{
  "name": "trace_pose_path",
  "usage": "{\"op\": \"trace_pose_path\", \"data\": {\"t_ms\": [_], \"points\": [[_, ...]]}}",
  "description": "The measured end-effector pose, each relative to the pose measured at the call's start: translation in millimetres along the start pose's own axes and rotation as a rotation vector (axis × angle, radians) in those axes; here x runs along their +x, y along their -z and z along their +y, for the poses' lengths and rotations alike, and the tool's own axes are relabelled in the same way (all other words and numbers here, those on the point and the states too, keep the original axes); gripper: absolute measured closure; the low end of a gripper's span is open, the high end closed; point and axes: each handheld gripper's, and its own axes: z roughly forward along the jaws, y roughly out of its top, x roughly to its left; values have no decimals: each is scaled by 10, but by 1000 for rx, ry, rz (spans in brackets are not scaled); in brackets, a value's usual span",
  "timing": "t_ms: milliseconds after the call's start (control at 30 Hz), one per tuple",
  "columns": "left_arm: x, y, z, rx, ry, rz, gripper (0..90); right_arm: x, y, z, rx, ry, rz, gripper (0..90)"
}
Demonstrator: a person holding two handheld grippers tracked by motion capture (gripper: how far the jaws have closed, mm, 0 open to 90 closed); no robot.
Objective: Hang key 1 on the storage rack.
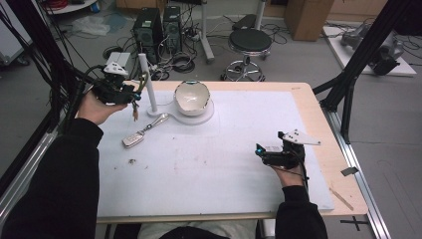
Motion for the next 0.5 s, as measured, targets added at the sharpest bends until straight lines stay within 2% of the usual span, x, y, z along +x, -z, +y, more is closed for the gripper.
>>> {"op": "trace_pose_path", "data": {"t_ms": [133,267,400,500], "points": [[-15,14,-15,-15,1,-16,405,7,0,0,3,1,-1,6],[-17,17,-35,-19,3,-17,312,7,4,-2,2,6,-4,6],[-12,42,-37,-29,14,-9,170,0,9,-8,4,-1,-5,6],[-5,69,-39,-39,22,-25,129,-4,10,-10,4,0,-4,6]]}}
